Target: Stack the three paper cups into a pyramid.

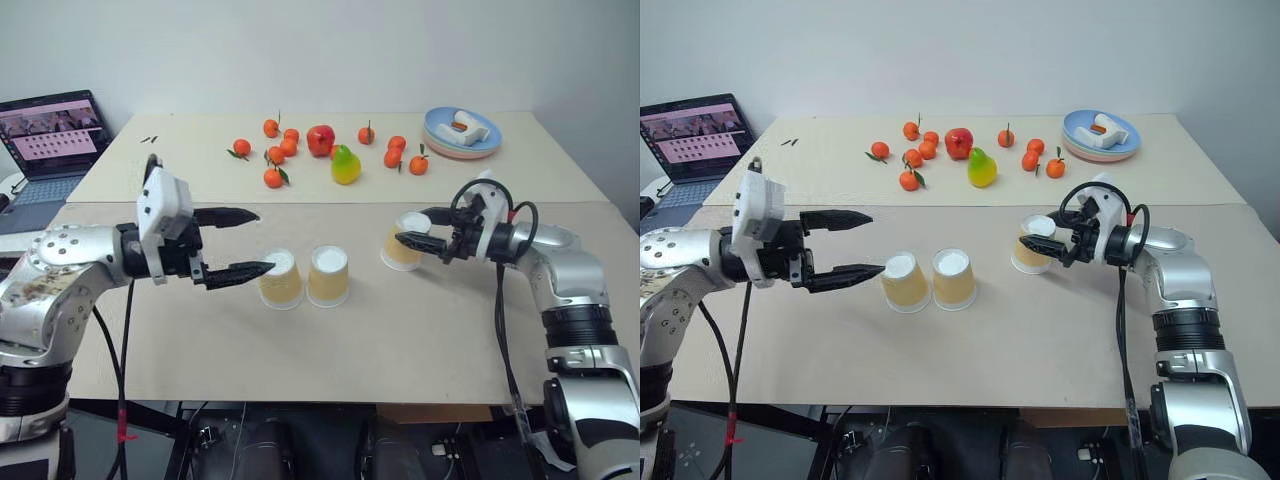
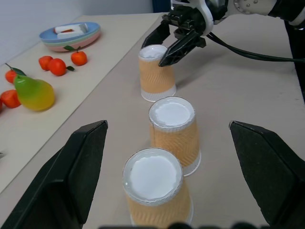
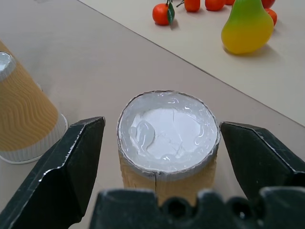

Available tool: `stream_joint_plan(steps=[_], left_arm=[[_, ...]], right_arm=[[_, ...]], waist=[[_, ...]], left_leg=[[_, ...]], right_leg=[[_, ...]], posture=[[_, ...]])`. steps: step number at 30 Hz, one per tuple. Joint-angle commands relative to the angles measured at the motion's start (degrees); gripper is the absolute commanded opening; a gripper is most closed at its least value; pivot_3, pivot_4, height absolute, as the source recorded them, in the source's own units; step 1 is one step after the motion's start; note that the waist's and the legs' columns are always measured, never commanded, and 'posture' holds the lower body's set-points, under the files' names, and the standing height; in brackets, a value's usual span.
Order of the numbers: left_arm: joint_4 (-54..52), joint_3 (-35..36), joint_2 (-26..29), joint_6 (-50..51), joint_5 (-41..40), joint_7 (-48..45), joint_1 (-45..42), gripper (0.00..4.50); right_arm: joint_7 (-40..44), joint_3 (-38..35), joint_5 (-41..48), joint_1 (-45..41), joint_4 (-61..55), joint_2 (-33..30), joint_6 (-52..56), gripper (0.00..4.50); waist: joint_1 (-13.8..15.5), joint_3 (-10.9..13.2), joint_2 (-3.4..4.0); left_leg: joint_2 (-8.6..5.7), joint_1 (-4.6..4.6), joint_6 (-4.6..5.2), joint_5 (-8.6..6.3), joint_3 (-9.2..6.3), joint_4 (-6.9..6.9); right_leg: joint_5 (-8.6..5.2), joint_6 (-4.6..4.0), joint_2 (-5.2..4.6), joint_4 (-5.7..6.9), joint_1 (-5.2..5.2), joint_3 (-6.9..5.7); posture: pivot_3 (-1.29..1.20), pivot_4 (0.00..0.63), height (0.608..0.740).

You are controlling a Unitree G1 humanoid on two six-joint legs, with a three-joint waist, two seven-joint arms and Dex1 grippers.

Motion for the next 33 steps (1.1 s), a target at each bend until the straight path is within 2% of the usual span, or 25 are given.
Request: stream_joint_plan(steps=[1, 8, 23, 25, 26, 28, 30, 33], left_arm=[[0.5, 3.0, 0.0, -4.2, 1.9, -0.1, 4.3, 4.36], [-2.1, 4.3, 0.6, -4.3, 1.2, -0.3, 9.4, 4.36], [-4.8, 6.5, 3.0, -4.1, 0.5, -1.7, 13.6, 4.36], [-4.9, 6.7, 3.0, -4.4, 0.7, -1.9, 14.2, 4.50], [-4.9, 6.7, 2.9, -4.7, 1.0, -1.9, 14.5, 4.50], [-4.9, 6.6, 2.8, -5.2, 1.3, -1.9, 14.9, 4.50], [-4.8, 6.4, 2.8, -5.5, 1.3, -1.8, 14.9, 4.50], [-4.6, 6.4, 2.7, -5.6, 1.2, -1.8, 14.8, 4.50]], right_arm=[[-0.1, -1.2, 0.2, -0.6, -0.1, 0.1, -1.6, 4.50], [-0.3, -1.1, 0.2, -0.8, 0.7, 0.8, -2.1, 4.50], [-0.3, -0.9, -0.1, -1.2, 2.1, 1.8, -3.2, 4.50], [-0.3, -0.9, 0.0, -1.4, 1.9, 1.8, -3.2, 4.00], [-0.3, -0.9, 0.0, -1.5, 1.9, 1.8, -3.2, 3.91], [-0.3, -1.0, 0.1, -1.5, 1.5, 1.9, -3.1, 3.21], [-0.7, -1.5, 0.5, -1.8, 1.2, 2.1, -2.9, 2.77], [-1.0, -1.6, 0.6, -2.0, 1.1, 2.1, -2.6, 2.73]], waist=[[-0.1, 0.0, 0.02], [0.1, 0.0, 0.02], [0.0, 0.0, 0.04], [0.0, 0.0, 0.04], [0.0, 0.0, 0.04], [0.0, 0.0, 0.04], [0.0, 0.0, 0.04], [0.0, 0.0, 0.05]], left_leg=[[0.00, 0.01, 0.00, 0.00, 0.00, 0.00], [0.00, -0.02, 0.00, 0.00, -0.01, 0.01], [0.00, -0.03, 0.01, -0.01, -0.01, 0.00], [0.00, -0.03, 0.01, -0.01, -0.01, 0.00], [0.00, -0.04, 0.01, -0.01, -0.01, 0.00], [0.00, -0.05, 0.01, -0.01, -0.01, 0.00], [0.00, -0.06, 0.01, -0.01, -0.01, 0.00], [0.00, -0.05, 0.01, -0.01, -0.01, 0.00]], right_leg=[[0.00, 0.00, 0.00, 0.00, 0.00, 0.01], [0.00, 0.00, -0.02, 0.02, -0.06, 0.04], [0.00, 0.00, -0.01, 0.02, -0.07, 0.03], [0.00, -0.01, -0.01, 0.01, -0.07, 0.03], [0.00, -0.01, 0.00, 0.01, -0.07, 0.03], [0.00, -0.01, -0.01, 0.00, -0.08, 0.03], [0.00, 0.00, -0.02, 0.01, -0.08, 0.03], [0.00, 0.00, -0.01, 0.01, -0.09, 0.03]], posture=[[0.00, 0.150, 0.638], [0.00, 0.150, 0.638], [0.00, 0.150, 0.638], [0.00, 0.150, 0.638], [0.00, 0.150, 0.638], [0.00, 0.150, 0.638], [0.00, 0.150, 0.638], [0.00, 0.150, 0.638]])
